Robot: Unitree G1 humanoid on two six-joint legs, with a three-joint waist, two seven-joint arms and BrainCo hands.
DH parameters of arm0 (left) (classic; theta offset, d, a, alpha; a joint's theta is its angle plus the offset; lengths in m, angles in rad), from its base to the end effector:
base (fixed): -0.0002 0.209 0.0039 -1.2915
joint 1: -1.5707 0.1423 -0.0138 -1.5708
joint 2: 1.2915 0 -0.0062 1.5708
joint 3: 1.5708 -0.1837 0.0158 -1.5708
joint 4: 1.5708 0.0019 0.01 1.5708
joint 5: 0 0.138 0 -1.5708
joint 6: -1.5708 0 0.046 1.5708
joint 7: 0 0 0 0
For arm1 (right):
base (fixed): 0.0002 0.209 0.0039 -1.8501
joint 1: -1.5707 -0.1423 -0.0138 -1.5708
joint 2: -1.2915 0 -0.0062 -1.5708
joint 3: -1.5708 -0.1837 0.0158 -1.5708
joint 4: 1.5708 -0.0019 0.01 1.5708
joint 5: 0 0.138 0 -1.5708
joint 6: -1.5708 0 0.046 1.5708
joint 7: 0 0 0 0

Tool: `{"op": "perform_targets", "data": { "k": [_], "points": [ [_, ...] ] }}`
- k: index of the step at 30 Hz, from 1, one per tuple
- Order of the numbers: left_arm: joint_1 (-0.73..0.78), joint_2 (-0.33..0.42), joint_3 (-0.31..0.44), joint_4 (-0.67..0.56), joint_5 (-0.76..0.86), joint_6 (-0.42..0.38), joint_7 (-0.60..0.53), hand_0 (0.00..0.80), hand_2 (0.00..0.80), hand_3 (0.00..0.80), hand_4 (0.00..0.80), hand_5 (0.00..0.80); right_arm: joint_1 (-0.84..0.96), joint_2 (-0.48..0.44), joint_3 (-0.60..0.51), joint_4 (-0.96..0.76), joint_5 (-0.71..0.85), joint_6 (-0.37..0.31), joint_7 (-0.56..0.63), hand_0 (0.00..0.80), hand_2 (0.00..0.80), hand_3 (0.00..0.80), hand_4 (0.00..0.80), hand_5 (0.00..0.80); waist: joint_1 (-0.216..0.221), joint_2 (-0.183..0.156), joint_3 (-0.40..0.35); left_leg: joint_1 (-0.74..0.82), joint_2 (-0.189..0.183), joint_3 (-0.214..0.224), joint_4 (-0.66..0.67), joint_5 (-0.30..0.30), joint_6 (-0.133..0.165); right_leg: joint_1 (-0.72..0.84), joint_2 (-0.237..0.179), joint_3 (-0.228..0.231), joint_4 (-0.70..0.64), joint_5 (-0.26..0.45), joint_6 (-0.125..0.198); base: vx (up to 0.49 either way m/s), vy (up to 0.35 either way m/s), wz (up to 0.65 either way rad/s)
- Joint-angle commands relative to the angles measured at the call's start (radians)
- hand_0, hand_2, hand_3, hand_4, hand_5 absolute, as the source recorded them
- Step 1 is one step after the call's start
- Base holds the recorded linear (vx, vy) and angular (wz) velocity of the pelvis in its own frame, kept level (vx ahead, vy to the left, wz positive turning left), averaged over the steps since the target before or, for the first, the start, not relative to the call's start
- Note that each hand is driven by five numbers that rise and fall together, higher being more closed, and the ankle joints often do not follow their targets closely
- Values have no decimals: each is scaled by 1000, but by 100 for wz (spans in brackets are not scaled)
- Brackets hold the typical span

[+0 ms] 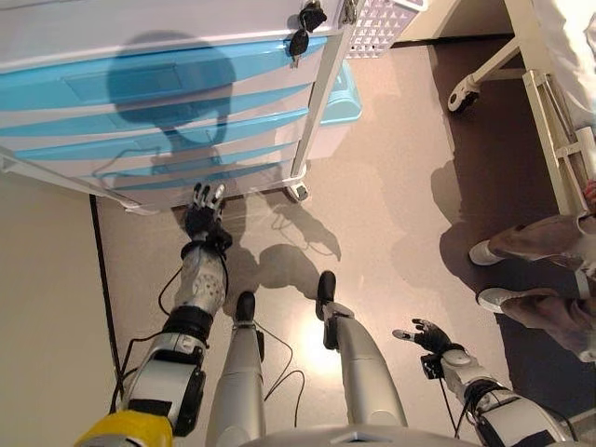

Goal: Open the drawer and pick up the medicine

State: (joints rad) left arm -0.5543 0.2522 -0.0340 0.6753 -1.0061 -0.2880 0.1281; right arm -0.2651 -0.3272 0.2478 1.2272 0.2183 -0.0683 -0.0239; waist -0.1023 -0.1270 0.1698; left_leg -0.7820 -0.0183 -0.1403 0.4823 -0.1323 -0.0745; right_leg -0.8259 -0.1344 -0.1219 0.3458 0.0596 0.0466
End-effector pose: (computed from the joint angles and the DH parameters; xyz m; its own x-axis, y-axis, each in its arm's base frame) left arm 0.3022 0.1931 0.0723 0.9616 0.2745 0.0024 -0.2029 0.7168 -0.6671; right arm 0.1689 -0.2391 -0.0779 0.6186 -0.2015 -0.7595 -0.0323 0.9592 -0.2808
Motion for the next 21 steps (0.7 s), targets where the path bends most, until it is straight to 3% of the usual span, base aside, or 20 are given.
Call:
{"op": "perform_targets", "data": {
  "k": [1,10,21],
  "points": [
    [-8,26,49,-90,-34,-73,-7,0,0,0,0,0,43,-27,31,12,31,-13,-8,0,0,0,0,0,-8,9,-25,-49,-37,-5,-103,116,47,11,6,-38,62,-77,40,0,0,0],
    [-45,26,84,-230,-132,-145,-23,0,0,0,0,0,41,-20,44,11,25,-19,8,0,0,0,0,0,-8,6,-26,-55,-40,-3,-118,116,51,2,10,-34,47,-75,40,0,0,0],
    [-37,39,86,-302,-150,-165,-46,0,0,0,0,0,40,-23,45,14,17,-22,22,0,0,0,0,0,-6,11,-30,-62,-42,-4,-123,117,54,-5,8,-31,42,-68,43,0,0,0]
  ]
}}
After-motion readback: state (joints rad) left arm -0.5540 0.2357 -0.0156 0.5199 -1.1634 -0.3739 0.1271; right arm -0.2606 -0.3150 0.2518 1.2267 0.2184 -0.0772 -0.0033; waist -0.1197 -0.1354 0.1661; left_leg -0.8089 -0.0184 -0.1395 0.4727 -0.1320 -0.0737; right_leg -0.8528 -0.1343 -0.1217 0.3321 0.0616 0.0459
